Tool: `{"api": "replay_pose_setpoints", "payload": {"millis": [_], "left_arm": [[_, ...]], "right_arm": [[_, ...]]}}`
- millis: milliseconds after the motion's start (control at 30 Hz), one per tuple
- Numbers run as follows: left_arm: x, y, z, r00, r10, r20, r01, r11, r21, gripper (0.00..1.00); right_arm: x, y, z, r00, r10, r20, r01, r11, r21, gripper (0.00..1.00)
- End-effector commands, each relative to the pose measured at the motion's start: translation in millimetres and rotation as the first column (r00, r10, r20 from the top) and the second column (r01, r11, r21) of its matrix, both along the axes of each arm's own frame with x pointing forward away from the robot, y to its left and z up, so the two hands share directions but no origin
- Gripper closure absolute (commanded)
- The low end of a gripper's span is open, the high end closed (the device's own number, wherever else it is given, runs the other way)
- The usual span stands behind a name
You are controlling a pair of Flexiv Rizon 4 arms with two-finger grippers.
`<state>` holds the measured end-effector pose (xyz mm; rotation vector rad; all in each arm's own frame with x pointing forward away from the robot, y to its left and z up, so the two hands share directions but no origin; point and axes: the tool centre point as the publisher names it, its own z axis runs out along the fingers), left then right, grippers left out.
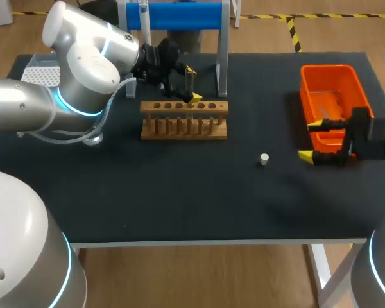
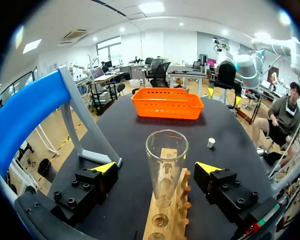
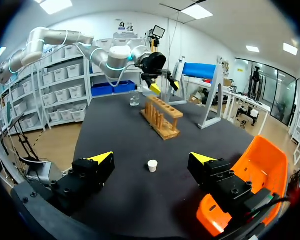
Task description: Invert the test tube, pick up the pipette, mount the tip to pipette, aspirate from beaker and dispense into the tube, eject the tip, return the pipette, and cap with the stopper.
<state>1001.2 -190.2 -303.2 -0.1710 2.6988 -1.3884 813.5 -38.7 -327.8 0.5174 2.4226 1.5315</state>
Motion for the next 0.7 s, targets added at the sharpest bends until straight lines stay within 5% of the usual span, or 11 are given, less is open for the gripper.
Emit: {"api": "replay_pose_setpoints", "payload": {"millis": [33,700], "left_arm": [[0.8,0,0.1,1.0,-0.002,-0.002,0.002,1.0,0.0,0.0],[0.8,0,0.1,1.0,-0.002,-0.002,0.002,1.0,0.0,0.0]], "right_arm": [[-4.1,12,-15,1.0,-0.021,0.01,0.021,1.0,-0.001,0.0],[-2.4,45,-68,1.0,-0.03,0.0,0.03,0.998,-0.059,0.0]]}}
